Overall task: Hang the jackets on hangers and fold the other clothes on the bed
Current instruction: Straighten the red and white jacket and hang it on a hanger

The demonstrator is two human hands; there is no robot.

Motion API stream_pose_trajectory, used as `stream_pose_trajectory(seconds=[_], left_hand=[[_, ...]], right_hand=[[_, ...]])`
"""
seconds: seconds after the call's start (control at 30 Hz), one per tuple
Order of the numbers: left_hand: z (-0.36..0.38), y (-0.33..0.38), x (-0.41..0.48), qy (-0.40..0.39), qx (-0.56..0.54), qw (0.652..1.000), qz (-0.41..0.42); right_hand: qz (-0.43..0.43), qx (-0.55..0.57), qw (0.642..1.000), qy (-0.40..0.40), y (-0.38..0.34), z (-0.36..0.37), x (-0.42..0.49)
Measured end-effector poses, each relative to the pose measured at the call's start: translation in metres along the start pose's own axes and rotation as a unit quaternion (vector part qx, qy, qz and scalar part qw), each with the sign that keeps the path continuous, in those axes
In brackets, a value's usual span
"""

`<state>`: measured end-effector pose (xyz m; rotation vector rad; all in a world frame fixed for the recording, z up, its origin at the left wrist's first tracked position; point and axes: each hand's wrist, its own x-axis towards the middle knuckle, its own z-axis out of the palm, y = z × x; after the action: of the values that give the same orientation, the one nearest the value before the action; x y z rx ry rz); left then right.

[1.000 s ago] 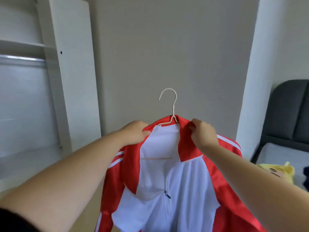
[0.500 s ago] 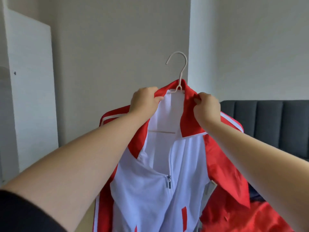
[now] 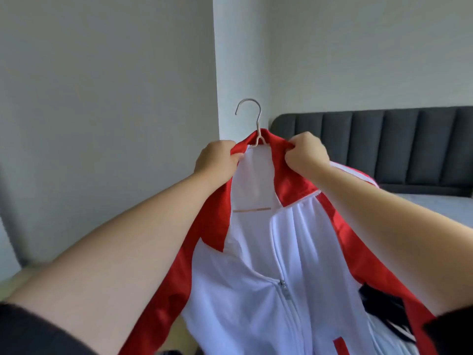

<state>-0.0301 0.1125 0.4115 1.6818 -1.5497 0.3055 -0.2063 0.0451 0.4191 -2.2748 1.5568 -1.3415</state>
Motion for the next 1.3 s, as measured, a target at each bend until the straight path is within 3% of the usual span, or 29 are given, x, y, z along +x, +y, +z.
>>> stream_pose_trajectory(seconds=[0.17,0.3,0.4,0.47,0.53,0.6,0.7,0.77,0.87,0.93,0.97,1.0,1.07,1.17,1.23,1.3], left_hand=[[0.127,-0.054,-0.05,-0.161,0.01,0.983,-0.087],[0.204,-0.101,-0.07,-0.228,0.074,0.962,-0.131],[0.248,-0.122,-0.075,-0.222,0.039,0.956,-0.19],[0.273,-0.128,-0.073,-0.215,-0.102,0.933,-0.269],[0.293,-0.134,-0.07,-0.193,-0.273,0.877,-0.345],[0.31,-0.145,-0.078,-0.195,-0.333,0.846,-0.369],[0.325,-0.164,-0.121,-0.154,-0.251,0.884,-0.364],[0.329,-0.174,-0.167,-0.14,-0.158,0.894,-0.395],[0.338,-0.176,-0.217,-0.231,-0.147,0.841,-0.467],[0.347,-0.172,-0.22,-0.356,-0.171,0.766,-0.507],[0.35,-0.169,-0.215,-0.378,-0.206,0.736,-0.523],[0.351,-0.166,-0.209,-0.361,-0.279,0.717,-0.527],[0.352,-0.167,-0.207,-0.33,-0.381,0.739,-0.448],[0.355,-0.169,-0.216,-0.459,-0.362,0.759,-0.287],[0.354,-0.168,-0.222,-0.515,-0.31,0.753,-0.266],[0.354,-0.166,-0.229,-0.526,-0.257,0.769,-0.256]], right_hand=[[0.07,-0.055,0.98,-0.176,0.103,0.095,-0.039],[0.066,-0.106,0.961,-0.248,0.16,0.17,-0.061],[0.031,-0.139,0.965,-0.222,0.188,0.213,-0.062],[0.036,-0.133,0.974,-0.182,0.205,0.235,-0.057],[0.079,-0.11,0.983,-0.124,0.217,0.254,-0.055],[0.099,-0.117,0.984,-0.09,0.224,0.271,-0.064],[0.06,-0.1,0.989,-0.095,0.232,0.294,-0.102],[0.091,-0.075,0.984,-0.135,0.24,0.304,-0.139],[0.239,-0.088,0.926,-0.278,0.263,0.312,-0.195],[0.323,-0.026,0.893,-0.312,0.277,0.314,-0.225],[0.351,0.013,0.886,-0.303,0.281,0.313,-0.235],[0.368,0.042,0.881,-0.295,0.285,0.313,-0.241],[0.391,0.092,0.866,-0.298,0.29,0.314,-0.245],[0.418,0.157,0.842,-0.303,0.294,0.314,-0.241],[0.409,0.164,0.84,-0.317,0.296,0.31,-0.239],[0.361,0.123,0.849,-0.367,0.298,0.305,-0.237]])
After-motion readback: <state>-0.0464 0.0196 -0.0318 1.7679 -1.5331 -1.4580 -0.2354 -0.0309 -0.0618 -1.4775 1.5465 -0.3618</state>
